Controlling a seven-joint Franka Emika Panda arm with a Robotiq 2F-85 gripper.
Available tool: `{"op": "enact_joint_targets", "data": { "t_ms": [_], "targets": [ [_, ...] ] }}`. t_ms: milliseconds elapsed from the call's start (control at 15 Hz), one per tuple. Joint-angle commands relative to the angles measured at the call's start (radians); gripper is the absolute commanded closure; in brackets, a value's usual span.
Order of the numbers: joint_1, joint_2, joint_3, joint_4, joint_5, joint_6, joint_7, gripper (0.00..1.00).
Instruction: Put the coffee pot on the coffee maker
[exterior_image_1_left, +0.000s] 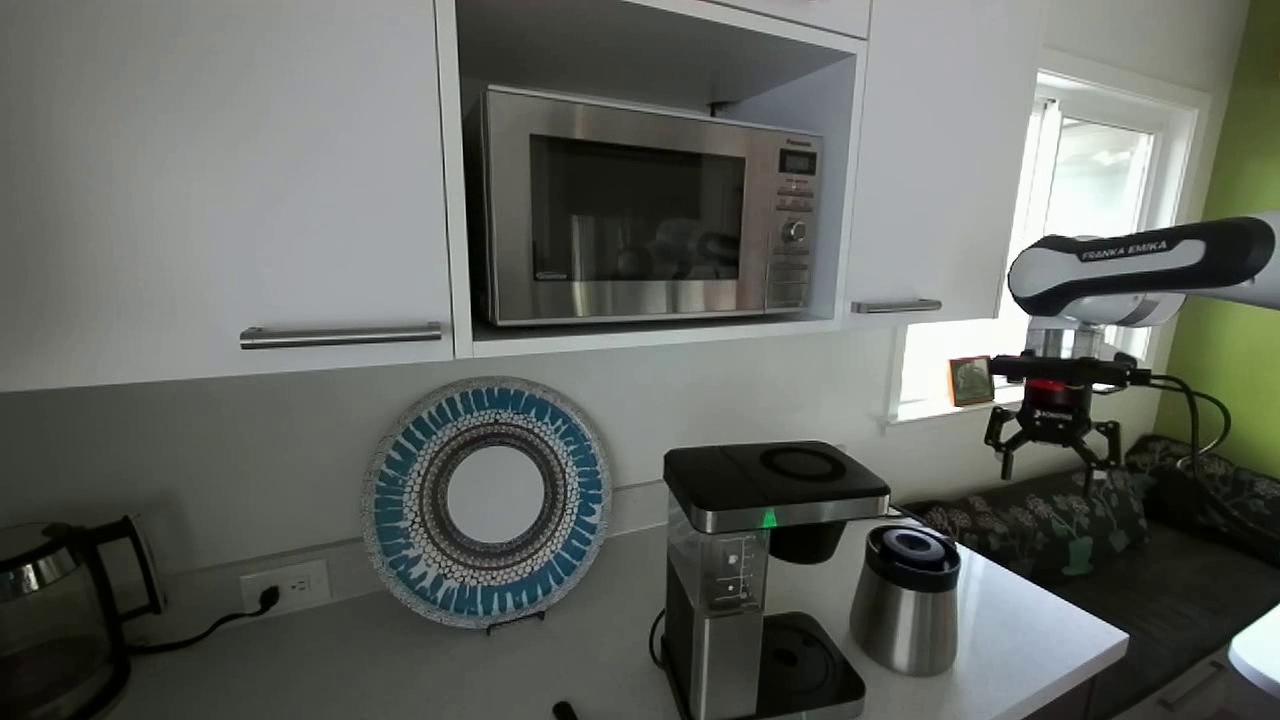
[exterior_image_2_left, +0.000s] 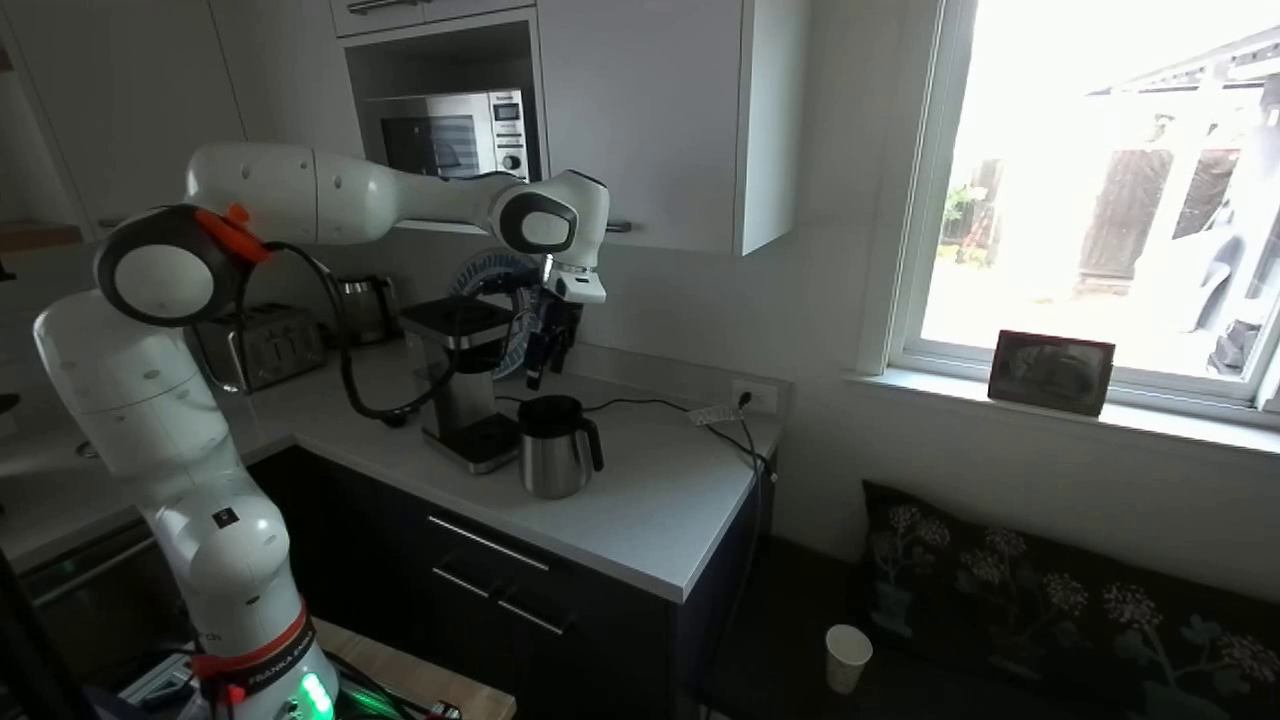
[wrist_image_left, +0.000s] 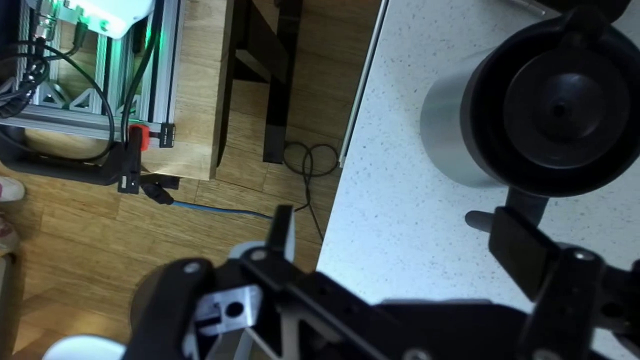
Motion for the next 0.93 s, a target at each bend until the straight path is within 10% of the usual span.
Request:
{"op": "enact_joint_targets", "data": {
  "t_ms": [0,867],
  "targets": [
    [-0.003,0.003,0.002,0.005,0.001,-0.004,-0.001,0.00],
    [-0.024,0.242,-0.043,0.020,0.057,0.106,-0.236,0.00]
  ]
}}
